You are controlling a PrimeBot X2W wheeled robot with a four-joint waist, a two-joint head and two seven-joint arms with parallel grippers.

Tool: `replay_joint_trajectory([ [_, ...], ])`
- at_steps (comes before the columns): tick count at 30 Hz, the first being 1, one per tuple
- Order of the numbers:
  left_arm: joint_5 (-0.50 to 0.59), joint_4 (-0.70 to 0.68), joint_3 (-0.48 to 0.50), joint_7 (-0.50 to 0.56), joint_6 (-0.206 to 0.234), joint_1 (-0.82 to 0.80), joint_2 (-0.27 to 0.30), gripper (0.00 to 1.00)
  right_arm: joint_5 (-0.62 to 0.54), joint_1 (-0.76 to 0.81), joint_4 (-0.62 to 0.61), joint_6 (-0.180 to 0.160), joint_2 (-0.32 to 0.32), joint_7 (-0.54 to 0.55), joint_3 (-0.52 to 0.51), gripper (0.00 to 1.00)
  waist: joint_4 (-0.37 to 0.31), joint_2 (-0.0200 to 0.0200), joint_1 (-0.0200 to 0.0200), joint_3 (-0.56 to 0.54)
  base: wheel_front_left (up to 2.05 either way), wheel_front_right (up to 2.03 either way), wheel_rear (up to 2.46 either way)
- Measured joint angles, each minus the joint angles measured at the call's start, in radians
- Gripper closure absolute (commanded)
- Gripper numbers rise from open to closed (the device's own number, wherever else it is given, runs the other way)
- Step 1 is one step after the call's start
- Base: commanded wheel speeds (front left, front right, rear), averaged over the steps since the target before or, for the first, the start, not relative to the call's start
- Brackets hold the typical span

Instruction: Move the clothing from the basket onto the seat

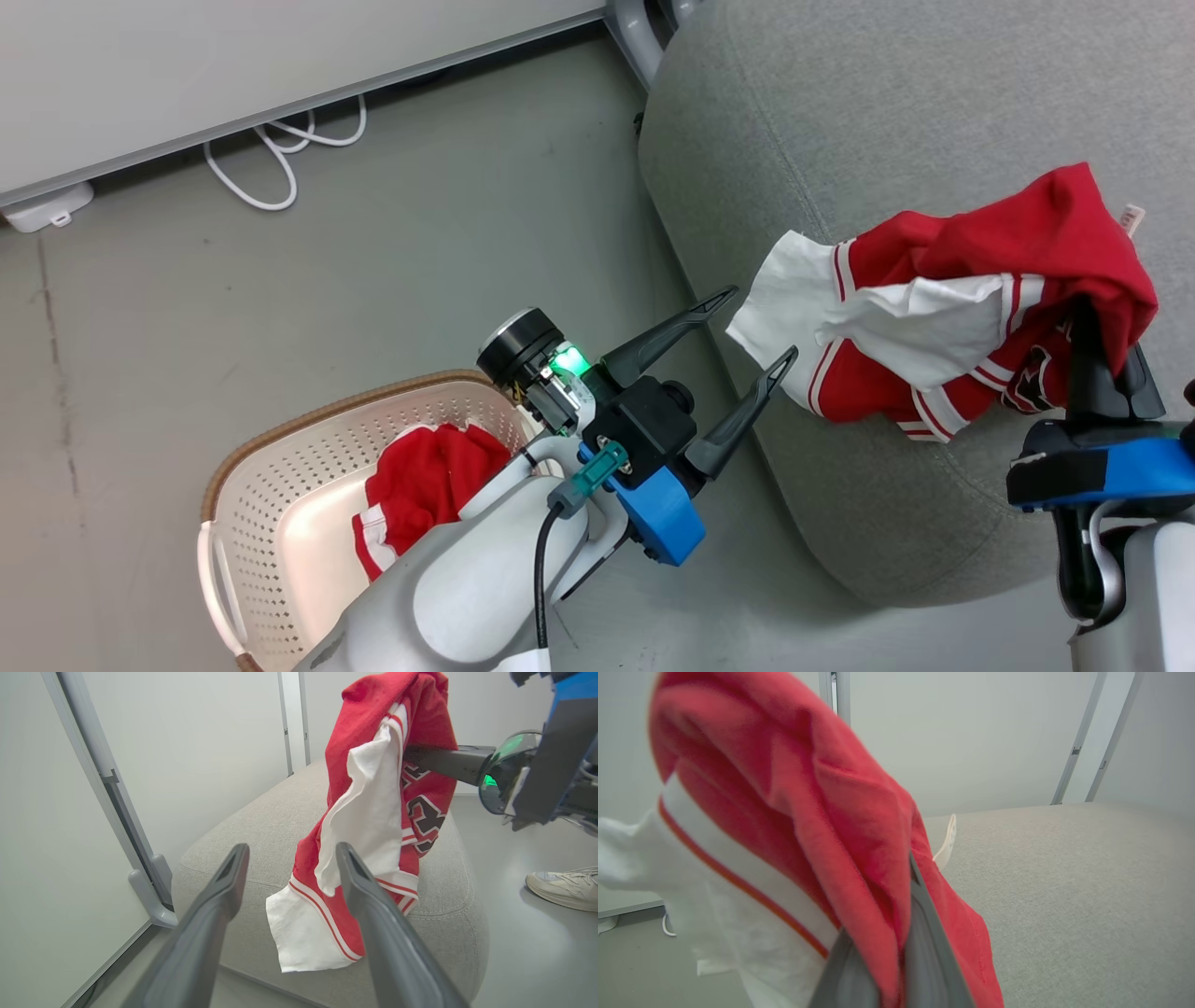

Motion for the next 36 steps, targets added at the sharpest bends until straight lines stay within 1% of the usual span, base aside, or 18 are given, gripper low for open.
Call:
replay_joint_trajectory([
  [4,0.0,0.003,0.001,0.0,-0.001,0.0,-0.001,0.0,0.004,0.023,-0.012,0.0,0.007,0.0,-0.007,1.0,-0.018,0.0,0.0,0.003,0.0,0.0,0.0],
  [9,0.002,-0.004,0.012,0.0,-0.001,-0.001,0.0,0.0,0.007,0.023,-0.021,0.0,0.012,0.0,-0.012,1.0,-0.022,0.0,-0.0001,0.01,0.0,0.0,0.0],
  [17,0.019,-0.017,0.023,0.0,-0.001,-0.03,0.011,0.0,0.005,-0.094,-0.061,0.0,0.0,0.0,-0.018,1.0,-0.009,0.0,0.0,0.057,0.0,0.0,0.0],
  [18,0.027,-0.025,0.027,0.0,0.0,-0.042,0.017,0.0,0.005,-0.156,-0.075,0.0,-0.019,0.0,-0.025,1.0,-0.005,0.0,0.0,0.08,0.0,0.0,0.0],
  [22,0.045,-0.046,0.028,0.0,0.001,-0.081,0.028,0.0,0.007,-0.297,-0.103,0.0,-0.077,0.0,-0.075,1.0,0.004,0.0,0.0,0.138,0.0,0.0,0.0],
  [28,0.072,-0.086,0.042,0.017,0.01,-0.153,0.062,0.0,0.014,-0.506,-0.101,0.0,-0.18,0.0,-0.169,1.0,0.025,0.0,0.0001,0.251,0.0,0.0,0.0],
  [33,0.087,-0.146,0.049,0.048,0.012,-0.198,0.095,0.0,0.024,-0.65,-0.017,0.0,-0.279,0.0,-0.232,1.0,0.037,0.0,0.0001,0.356,0.0,0.0,0.0],
  [36,0.091,-0.179,0.054,0.066,0.013,-0.216,0.117,0.0,0.02,-0.691,0.064,0.0,-0.331,-0.001,-0.258,1.0,0.043,0.0,0.0001,0.416,0.0,0.0,0.0],
])
